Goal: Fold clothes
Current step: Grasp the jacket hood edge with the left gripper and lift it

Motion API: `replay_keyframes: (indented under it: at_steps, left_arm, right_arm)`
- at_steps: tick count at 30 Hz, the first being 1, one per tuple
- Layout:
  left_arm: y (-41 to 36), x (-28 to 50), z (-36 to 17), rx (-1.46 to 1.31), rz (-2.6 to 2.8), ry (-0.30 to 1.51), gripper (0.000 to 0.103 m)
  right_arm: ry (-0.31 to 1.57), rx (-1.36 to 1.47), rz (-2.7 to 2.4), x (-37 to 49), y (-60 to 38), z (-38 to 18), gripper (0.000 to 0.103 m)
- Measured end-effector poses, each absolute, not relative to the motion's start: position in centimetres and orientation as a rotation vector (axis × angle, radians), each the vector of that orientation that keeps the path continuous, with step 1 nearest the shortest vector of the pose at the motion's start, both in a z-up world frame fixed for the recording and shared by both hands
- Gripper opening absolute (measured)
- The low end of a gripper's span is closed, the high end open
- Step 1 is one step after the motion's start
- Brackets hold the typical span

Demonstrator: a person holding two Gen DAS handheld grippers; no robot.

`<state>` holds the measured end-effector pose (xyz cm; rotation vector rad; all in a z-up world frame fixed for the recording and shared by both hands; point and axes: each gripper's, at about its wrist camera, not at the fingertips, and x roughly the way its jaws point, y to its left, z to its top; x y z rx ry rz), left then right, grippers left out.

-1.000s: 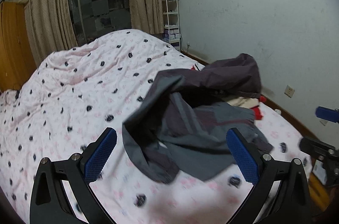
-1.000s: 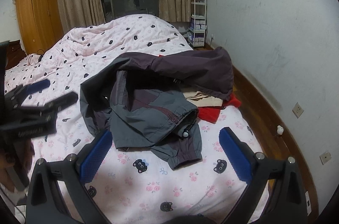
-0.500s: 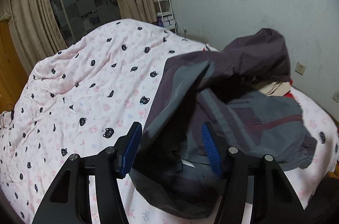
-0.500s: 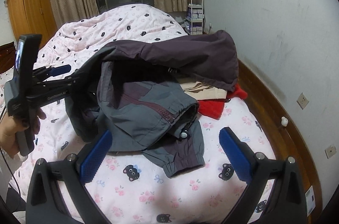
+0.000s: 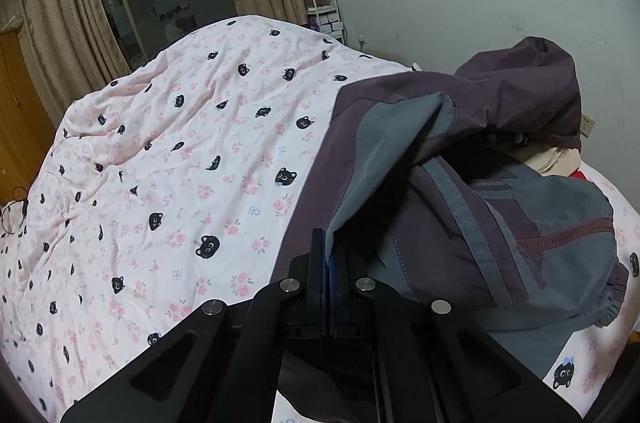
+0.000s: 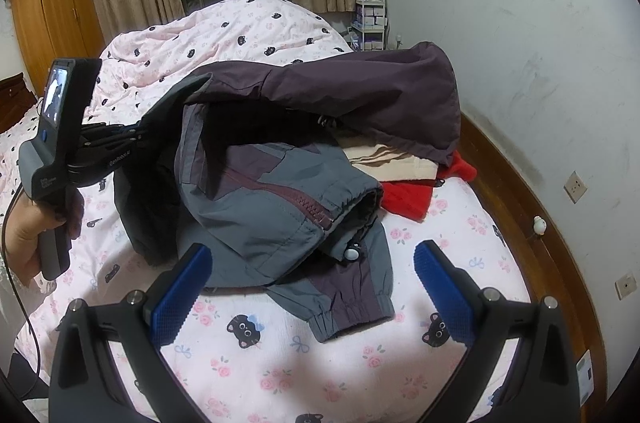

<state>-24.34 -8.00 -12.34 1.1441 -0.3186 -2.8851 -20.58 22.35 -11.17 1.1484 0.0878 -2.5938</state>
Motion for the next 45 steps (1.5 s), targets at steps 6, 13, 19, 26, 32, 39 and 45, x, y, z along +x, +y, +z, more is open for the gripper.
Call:
replay_keyframes:
  at_steps: [6, 13, 19, 26, 32, 39, 45]
  left_arm:
    - [-9.4, -24.1, -10.6, 1.092, -2.904, -0.258, 0.001]
    - [-9.5, -24.0, -10.6, 1.115, -2.899, -0.273, 0.001]
    - [-10.3, -22.7, -9.3, 1.098, -2.900, -0.225, 0.000]
    - [-12.8, -21.3, -7.5, 1.045, -2.838, -0.171, 0.000]
    - [-16.5, -19.1, -6.1, 1.009, -2.771, -0.104, 0.000]
    - [-19.5, -15.1, -6.5, 0.994, -2.704, -0.059, 0.000]
    - [-20.3, -13.0, -7.4, 0.999, -2.675, -0.046, 0.000]
  right_arm:
    - [0.068, 1.172, -2.581, -20.7, 22.2, -11.5, 0.102]
    - [0.088, 1.153, -2.578, -20.3, 21.8, -10.9, 0.103]
    - [0.071, 1.165, -2.567, -20.7, 22.0, -11.4, 0.103]
    - [0.073, 1.211, -2.545, -21.1, 21.3, -13.1, 0.103]
    - [0.100, 1.178, -2.554, -20.8, 20.8, -12.8, 0.103]
    - [0.104, 1.105, -2.606, -22.3, 20.2, -12.0, 0.103]
    - [0.071, 1.115, -2.645, -24.6, 19.3, -12.2, 0.102]
